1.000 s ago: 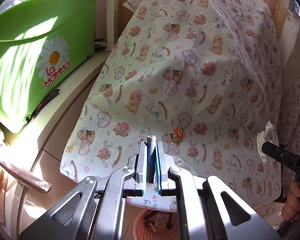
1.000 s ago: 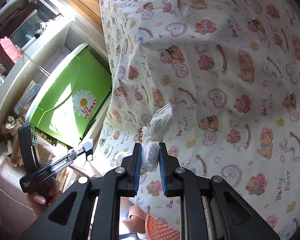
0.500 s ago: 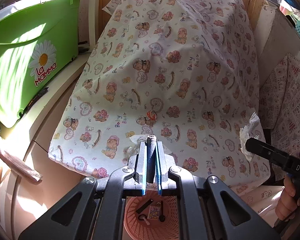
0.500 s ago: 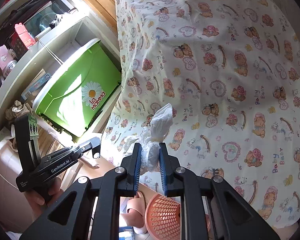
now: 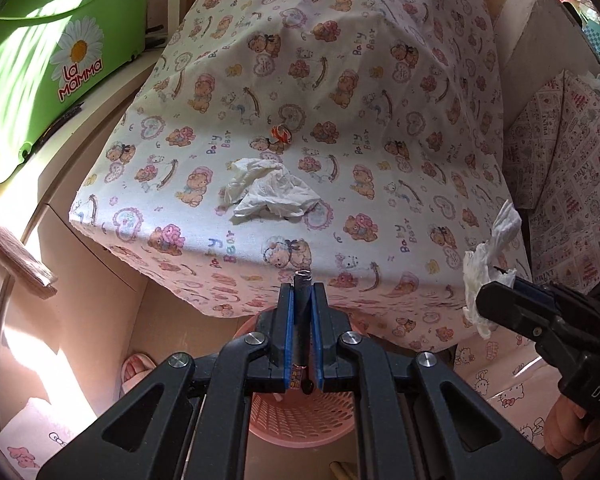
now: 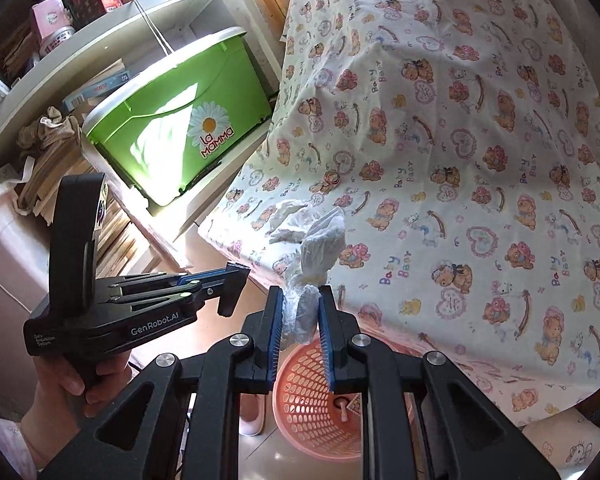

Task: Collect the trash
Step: 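Carry the black cylinder and white tissue down over the pink wastebasket, then open the left tool to drop the cylinder while the right tool releases the tissue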

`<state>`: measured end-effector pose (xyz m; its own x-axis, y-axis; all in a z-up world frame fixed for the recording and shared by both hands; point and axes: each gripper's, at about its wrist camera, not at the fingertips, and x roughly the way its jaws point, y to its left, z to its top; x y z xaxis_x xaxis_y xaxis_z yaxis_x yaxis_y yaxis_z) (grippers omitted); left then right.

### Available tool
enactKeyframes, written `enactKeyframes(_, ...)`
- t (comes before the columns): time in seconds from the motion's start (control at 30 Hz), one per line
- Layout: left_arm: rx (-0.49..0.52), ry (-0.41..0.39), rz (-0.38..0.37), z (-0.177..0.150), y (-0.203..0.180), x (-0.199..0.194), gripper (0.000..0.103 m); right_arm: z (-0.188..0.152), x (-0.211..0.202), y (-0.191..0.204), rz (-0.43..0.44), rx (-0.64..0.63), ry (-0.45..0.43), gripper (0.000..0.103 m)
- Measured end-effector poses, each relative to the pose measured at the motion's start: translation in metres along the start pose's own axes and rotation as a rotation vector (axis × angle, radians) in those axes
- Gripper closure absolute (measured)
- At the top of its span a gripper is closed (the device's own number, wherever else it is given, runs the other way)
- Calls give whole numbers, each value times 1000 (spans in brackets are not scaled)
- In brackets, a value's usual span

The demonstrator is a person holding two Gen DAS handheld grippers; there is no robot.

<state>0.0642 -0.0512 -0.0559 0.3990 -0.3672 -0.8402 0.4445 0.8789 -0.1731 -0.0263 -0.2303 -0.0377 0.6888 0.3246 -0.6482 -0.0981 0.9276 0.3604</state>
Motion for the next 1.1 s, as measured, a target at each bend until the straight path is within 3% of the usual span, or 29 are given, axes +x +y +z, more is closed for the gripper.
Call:
enactKeyframes(0.2,-28,57,-18,-5,4,14,96,-19,13,16,-38,-72,55,84)
enactKeyframes(0.57,-154,262,-99,-26,22,62,96,-42,49,14,-118,-107,182,84)
enactKeyframes(0.9,-227,391,-50,-48,32,106,95,-63,81,17,-180,-147,285,84)
enactKeyframes(1.1,-290,497,-38,-65,42,136,95,-73,107,5,-216,-98,366,84)
